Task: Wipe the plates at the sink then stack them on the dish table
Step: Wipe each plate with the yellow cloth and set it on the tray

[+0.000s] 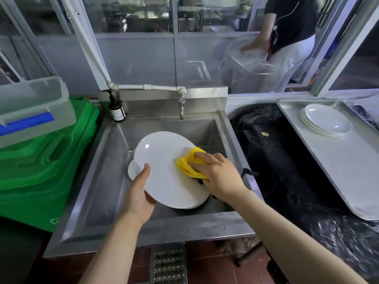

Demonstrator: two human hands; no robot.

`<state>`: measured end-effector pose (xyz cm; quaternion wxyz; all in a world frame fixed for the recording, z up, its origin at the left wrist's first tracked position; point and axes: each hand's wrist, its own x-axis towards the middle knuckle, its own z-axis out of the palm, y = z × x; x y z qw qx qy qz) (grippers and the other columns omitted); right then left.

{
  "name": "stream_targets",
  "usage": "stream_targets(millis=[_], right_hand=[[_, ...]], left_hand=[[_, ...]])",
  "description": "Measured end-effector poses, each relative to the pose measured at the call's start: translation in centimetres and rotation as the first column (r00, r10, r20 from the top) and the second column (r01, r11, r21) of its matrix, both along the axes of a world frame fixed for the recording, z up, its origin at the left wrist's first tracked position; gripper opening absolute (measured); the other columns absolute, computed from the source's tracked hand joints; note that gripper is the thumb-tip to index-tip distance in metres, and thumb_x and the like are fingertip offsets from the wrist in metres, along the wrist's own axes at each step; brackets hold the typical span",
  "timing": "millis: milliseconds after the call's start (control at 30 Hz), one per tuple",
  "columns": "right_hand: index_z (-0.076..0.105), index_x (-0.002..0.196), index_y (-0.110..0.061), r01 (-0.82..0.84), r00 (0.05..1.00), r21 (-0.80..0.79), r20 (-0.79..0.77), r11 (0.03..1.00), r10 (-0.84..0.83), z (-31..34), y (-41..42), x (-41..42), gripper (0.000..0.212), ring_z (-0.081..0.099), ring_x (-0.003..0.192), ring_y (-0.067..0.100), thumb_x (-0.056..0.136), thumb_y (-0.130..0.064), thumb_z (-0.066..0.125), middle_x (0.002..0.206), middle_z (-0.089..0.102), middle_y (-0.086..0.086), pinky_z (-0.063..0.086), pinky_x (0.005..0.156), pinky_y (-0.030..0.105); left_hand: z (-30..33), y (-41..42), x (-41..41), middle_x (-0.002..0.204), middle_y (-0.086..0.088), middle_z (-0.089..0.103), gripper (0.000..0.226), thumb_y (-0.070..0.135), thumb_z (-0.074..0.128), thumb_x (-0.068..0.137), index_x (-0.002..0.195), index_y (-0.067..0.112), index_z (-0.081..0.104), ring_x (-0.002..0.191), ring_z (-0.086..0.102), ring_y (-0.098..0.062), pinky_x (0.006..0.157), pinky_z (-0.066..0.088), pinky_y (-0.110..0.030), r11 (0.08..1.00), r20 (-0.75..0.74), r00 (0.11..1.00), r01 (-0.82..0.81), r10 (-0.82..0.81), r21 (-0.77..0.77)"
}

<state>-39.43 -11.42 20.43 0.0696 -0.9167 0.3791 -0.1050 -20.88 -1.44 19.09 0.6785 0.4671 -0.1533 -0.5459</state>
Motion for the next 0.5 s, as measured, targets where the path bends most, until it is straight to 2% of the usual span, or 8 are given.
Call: stream_targets(millis=[133,200,267,333,400,500], right_hand=[[0.061,0.127,-0.031,0.115,0.993,-0.023,0.029,0.993,-0.114,-3.0,0.3,-3.3,0.053,0.052,0.106,0.035,0.080,-0.009,0.065,0.142,0.048,0.001,0.046,0.083,0.045],[0.066,0.120,-0.025,0.201,0.980,-0.069,0.030,0.977,-0.199,-5.1,0.6,-5.1,0.057,0.057,0.100,0.038,0.069,-0.001,0.072,0.136,0.055,0.006,0.050,0.075,0.049],[0.065,0.122,-0.025,0.302,0.953,-0.060,-0.019,0.951,-0.304,-7.4,0.6,-7.0,0.058,0.056,0.103,0.039,0.070,-0.001,0.071,0.138,0.052,0.007,0.048,0.079,0.048],[0.054,0.132,-0.034,0.382,0.910,-0.005,-0.171,0.924,-0.377,-9.9,0.6,-8.8,0.057,0.047,0.116,0.033,0.081,-0.012,0.063,0.148,0.039,0.000,0.042,0.089,0.042],[0.042,0.138,-0.042,0.421,0.868,0.064,-0.317,0.905,-0.382,-12.0,0.8,-10.4,0.053,0.038,0.125,0.026,0.088,-0.033,0.058,0.153,0.027,-0.007,0.040,0.094,0.037],[0.036,0.143,-0.041,0.441,0.870,0.292,-0.373,0.849,-0.323,-14.1,1.3,-11.3,0.066,0.025,0.136,0.027,0.084,-0.059,0.059,0.158,0.017,-0.010,0.031,0.106,0.038]], left_hand=[[-1.0,0.2,-0.2,0.109,0.001,0.073,0.026,0.048,0.057,0.078,0.093,0.039,0.076,0.096,0.070,-0.016,0.079,0.051,-0.040,0.995,0.062,0.994,0.093,-0.095,0.035],[-1.5,0.4,-0.2,0.109,0.003,0.073,0.024,0.050,0.057,0.078,0.093,0.044,0.075,0.096,0.070,-0.015,0.080,0.052,-0.040,0.990,0.094,0.986,0.131,-0.136,0.055],[-2.0,0.6,0.0,0.109,0.004,0.073,0.023,0.052,0.057,0.079,0.095,0.047,0.073,0.098,0.069,-0.016,0.081,0.053,-0.041,0.987,0.102,0.983,0.146,-0.152,0.060],[-2.4,0.7,0.4,0.110,0.003,0.073,0.024,0.053,0.059,0.078,0.096,0.045,0.073,0.098,0.070,-0.017,0.079,0.055,-0.042,0.987,0.100,0.983,0.147,-0.153,0.064],[-2.7,0.6,0.8,0.109,0.001,0.073,0.026,0.052,0.061,0.075,0.093,0.040,0.076,0.095,0.071,-0.018,0.073,0.057,-0.038,0.989,0.083,0.989,0.114,-0.122,0.093],[-3.1,0.3,1.3,0.105,0.002,0.074,0.024,0.051,0.060,0.075,0.090,0.041,0.076,0.091,0.072,-0.016,0.066,0.057,-0.031,0.987,0.083,0.988,0.119,-0.128,0.105]])
